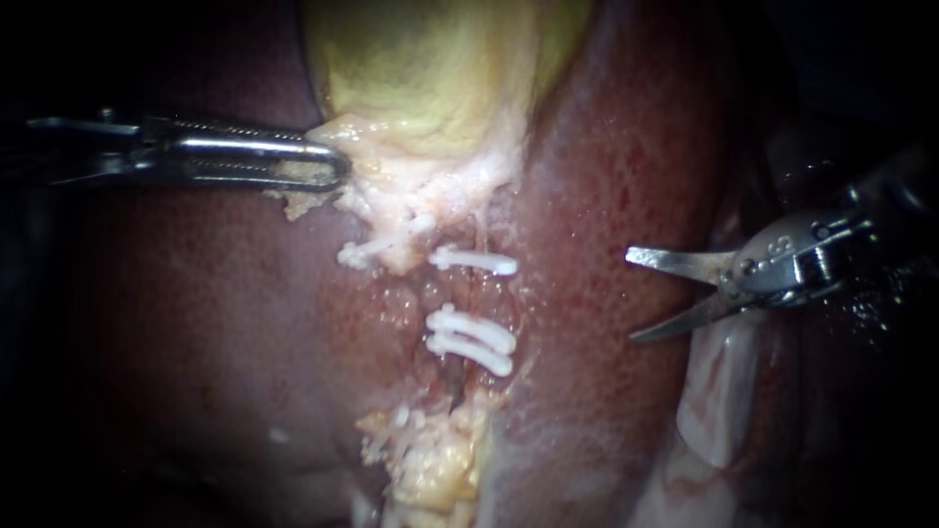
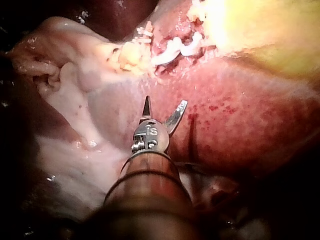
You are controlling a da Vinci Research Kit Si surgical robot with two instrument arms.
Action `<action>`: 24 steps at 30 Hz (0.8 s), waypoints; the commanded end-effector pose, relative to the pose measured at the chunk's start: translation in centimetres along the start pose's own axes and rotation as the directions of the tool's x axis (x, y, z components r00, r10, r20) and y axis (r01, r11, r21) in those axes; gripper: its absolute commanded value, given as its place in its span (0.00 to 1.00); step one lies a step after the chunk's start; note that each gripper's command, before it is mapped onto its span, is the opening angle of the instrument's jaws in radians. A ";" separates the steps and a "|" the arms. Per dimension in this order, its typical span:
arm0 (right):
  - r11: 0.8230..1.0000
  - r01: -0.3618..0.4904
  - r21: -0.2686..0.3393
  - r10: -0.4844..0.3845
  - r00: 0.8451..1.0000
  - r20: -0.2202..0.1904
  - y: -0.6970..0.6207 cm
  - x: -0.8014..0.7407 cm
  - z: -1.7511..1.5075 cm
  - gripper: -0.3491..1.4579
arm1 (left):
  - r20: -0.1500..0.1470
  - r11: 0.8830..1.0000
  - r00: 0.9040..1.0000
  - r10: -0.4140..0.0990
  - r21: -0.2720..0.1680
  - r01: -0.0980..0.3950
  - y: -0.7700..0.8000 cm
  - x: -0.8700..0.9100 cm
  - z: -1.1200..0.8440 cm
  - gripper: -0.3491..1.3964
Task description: Go to the cutting position right tube
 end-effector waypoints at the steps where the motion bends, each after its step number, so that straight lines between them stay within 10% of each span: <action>1: 1.000 0.000 0.004 0.000 1.000 -0.003 0.00 -0.01 0.00 0.98 | 0.000 1.000 1.000 0.000 -0.001 0.000 0.01 0.00 -0.02 0.00; 11: 1.000 0.000 0.010 0.000 1.000 -0.005 -0.01 0.01 0.00 0.98 | -0.011 1.000 1.000 -0.026 -0.003 0.026 0.16 0.34 -0.58 0.00; 18: 1.000 -0.003 0.026 0.003 1.000 -0.019 -0.02 0.04 0.03 0.98 | -0.016 1.000 1.000 -0.023 0.002 0.023 0.21 0.37 -0.62 0.00; 24: 0.987 -0.081 0.140 0.100 0.985 -0.140 -0.05 0.12 0.12 0.98 | -0.016 1.000 1.000 -0.023 0.002 0.023 0.21 0.37 -0.62 0.00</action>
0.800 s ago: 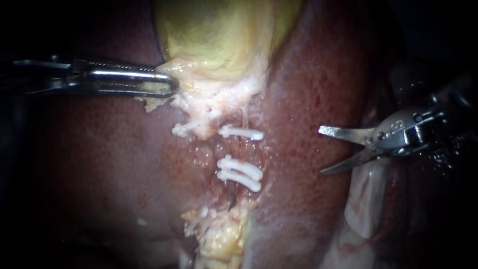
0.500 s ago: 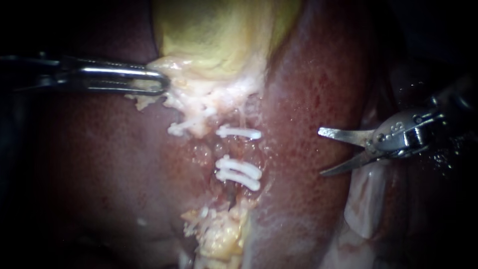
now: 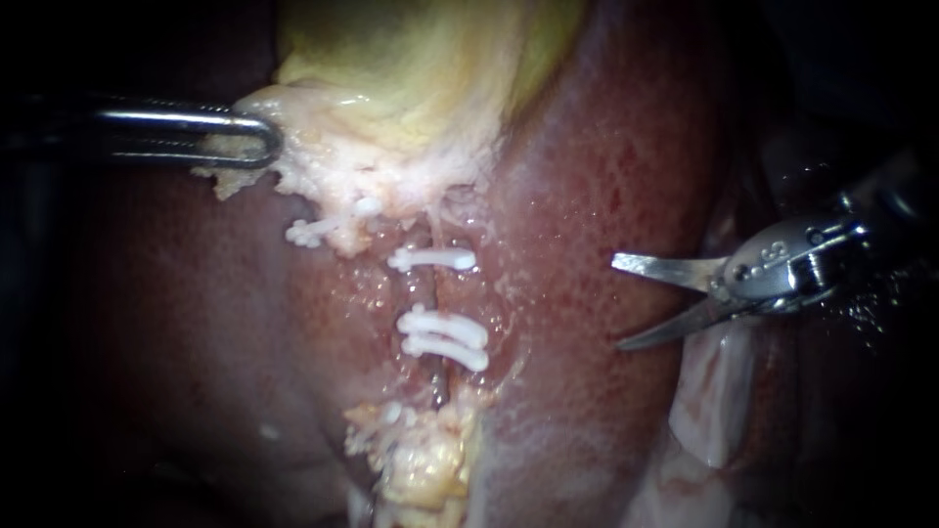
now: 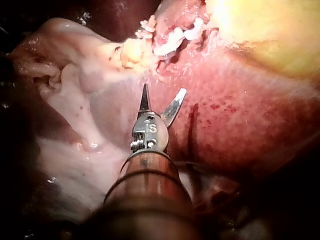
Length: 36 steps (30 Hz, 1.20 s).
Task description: Go to the cutting position right tube
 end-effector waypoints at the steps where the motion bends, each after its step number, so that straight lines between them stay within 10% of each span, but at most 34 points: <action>1: 0.998 -0.046 0.035 0.047 0.999 -0.028 0.00 -0.01 0.03 0.97 | 0.000 1.000 1.000 0.000 0.001 0.000 0.00 0.00 0.00 0.00; 9: 0.965 -0.181 0.189 0.203 0.973 -0.106 0.15 -0.13 0.30 0.97 | 0.000 1.000 1.000 0.000 0.001 0.000 0.00 0.00 0.01 0.00; 17: 0.935 -0.183 0.304 0.221 0.971 -0.096 0.36 -0.26 0.64 0.95 | -0.001 1.000 1.000 0.000 0.002 0.000 -0.01 0.00 0.03 0.00; 36: 0.917 -0.139 0.373 0.182 0.980 -0.083 0.31 -0.36 1.26 0.93 | -0.001 1.000 1.000 0.001 0.003 -0.001 -0.01 -0.01 0.04 0.00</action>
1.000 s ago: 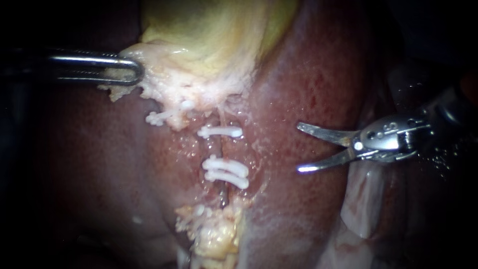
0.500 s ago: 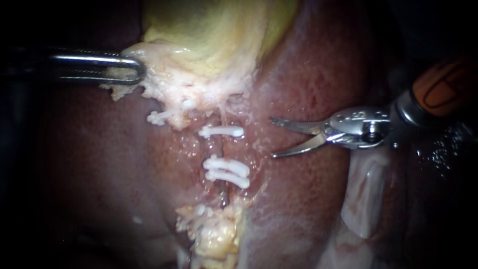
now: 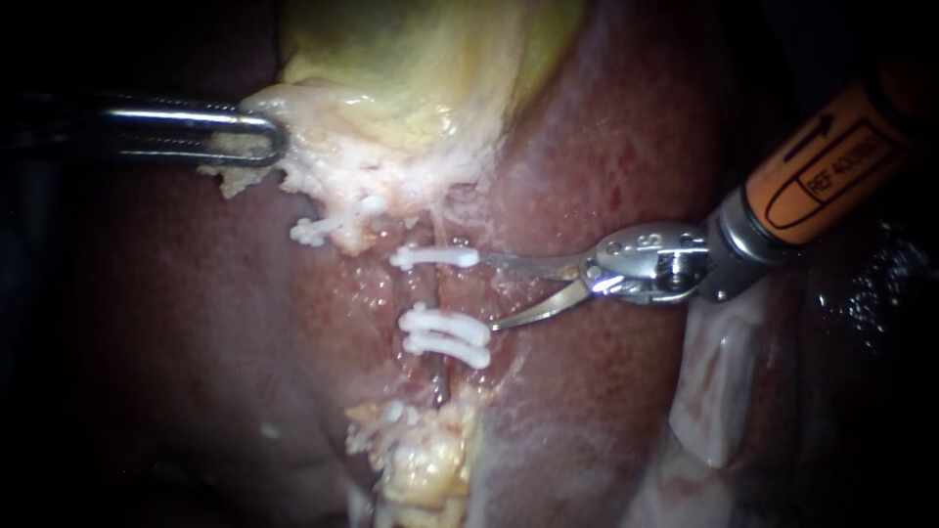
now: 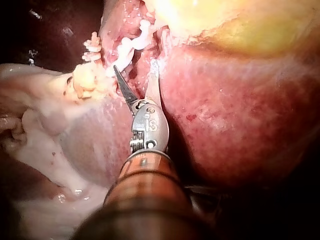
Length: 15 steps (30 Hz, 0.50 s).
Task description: Go to the cutting position right tube
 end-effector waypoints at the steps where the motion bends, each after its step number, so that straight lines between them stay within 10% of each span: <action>1: 1.000 0.001 -0.006 -0.001 1.000 0.000 0.00 -0.01 0.03 0.93 | 0.000 1.000 1.000 0.000 0.000 0.000 0.00 0.00 0.00 0.00; 15: 0.999 -0.011 0.038 0.012 1.000 -0.018 0.01 0.09 0.28 0.92 | 0.000 1.000 1.000 0.000 0.000 0.000 0.01 0.00 0.00 0.00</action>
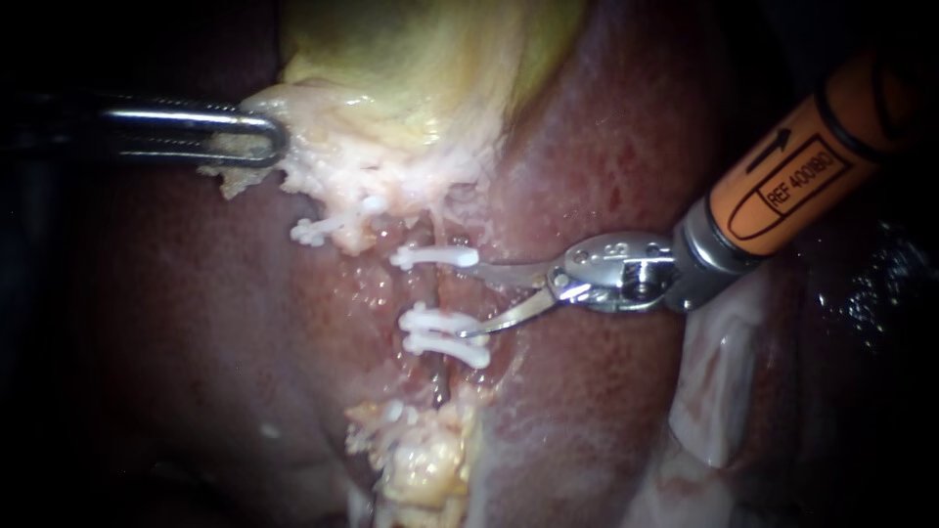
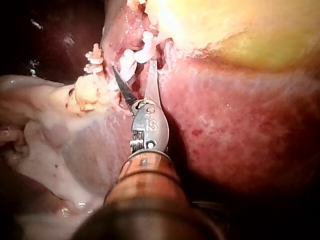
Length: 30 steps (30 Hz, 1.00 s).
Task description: Go to the cutting position right tube
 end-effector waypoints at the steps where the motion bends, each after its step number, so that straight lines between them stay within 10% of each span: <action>1: 1.000 0.002 0.002 -0.002 1.000 -0.004 0.00 0.01 0.02 0.92 | 0.000 1.000 1.000 0.000 0.000 0.000 0.00 0.00 0.00 0.00; 30: 0.991 -0.019 0.132 0.034 0.993 -0.113 -0.12 0.50 0.80 0.90 | -0.001 1.000 1.000 -0.001 0.002 0.001 0.01 0.01 0.03 0.00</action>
